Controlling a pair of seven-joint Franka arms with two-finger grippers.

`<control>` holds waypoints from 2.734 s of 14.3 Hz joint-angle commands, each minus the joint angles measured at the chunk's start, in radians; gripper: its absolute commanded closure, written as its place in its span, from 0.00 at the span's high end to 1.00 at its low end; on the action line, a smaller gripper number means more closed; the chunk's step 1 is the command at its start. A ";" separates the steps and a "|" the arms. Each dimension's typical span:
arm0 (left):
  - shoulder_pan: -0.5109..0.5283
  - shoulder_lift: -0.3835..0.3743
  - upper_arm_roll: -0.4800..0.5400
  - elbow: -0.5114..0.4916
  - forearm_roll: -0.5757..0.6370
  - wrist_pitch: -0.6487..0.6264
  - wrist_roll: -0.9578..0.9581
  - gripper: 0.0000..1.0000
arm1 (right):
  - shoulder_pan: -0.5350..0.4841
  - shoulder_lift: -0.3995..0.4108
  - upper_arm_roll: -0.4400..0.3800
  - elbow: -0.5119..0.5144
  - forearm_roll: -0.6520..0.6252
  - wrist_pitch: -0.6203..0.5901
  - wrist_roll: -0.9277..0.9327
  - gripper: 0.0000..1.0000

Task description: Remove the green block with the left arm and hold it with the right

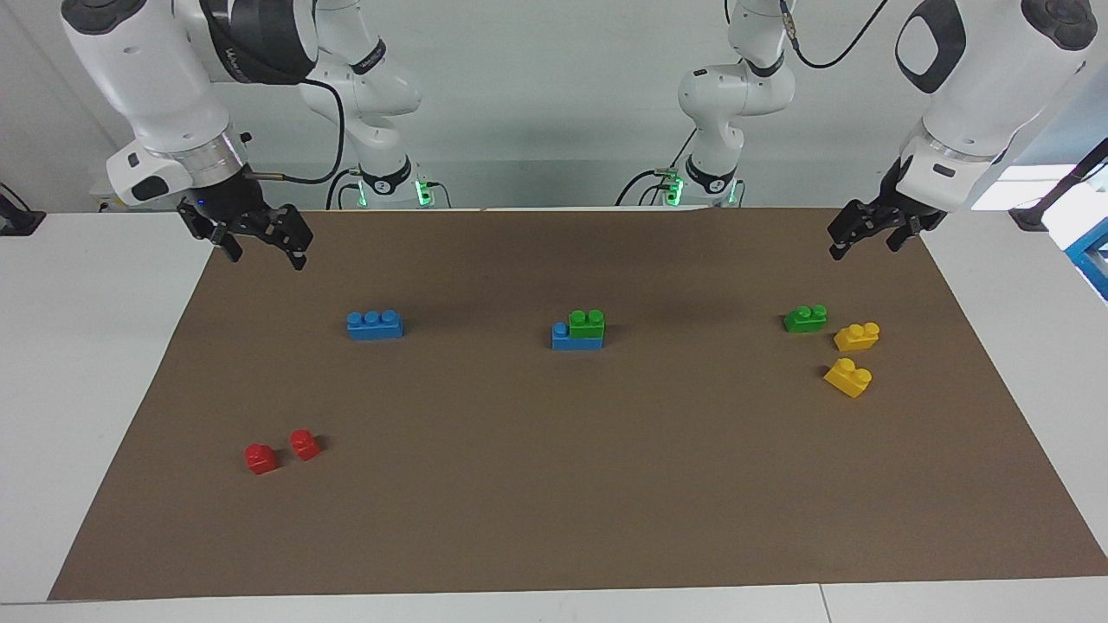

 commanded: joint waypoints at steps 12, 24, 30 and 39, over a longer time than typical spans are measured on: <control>-0.277 -0.173 -0.015 -0.357 -0.001 0.243 -1.362 1.00 | 0.057 -0.047 0.003 -0.211 0.317 0.078 0.967 1.00; -0.528 -0.043 -0.016 -0.412 -0.001 0.489 -2.111 1.00 | 0.247 0.007 0.008 -0.424 0.607 0.394 1.293 1.00; -0.570 0.030 -0.015 -0.414 -0.001 0.605 -2.235 1.00 | 0.325 0.049 0.008 -0.459 0.669 0.461 1.288 1.00; -0.608 0.127 -0.016 -0.420 -0.001 0.678 -2.256 1.00 | 0.434 0.111 0.008 -0.496 0.785 0.661 1.340 1.00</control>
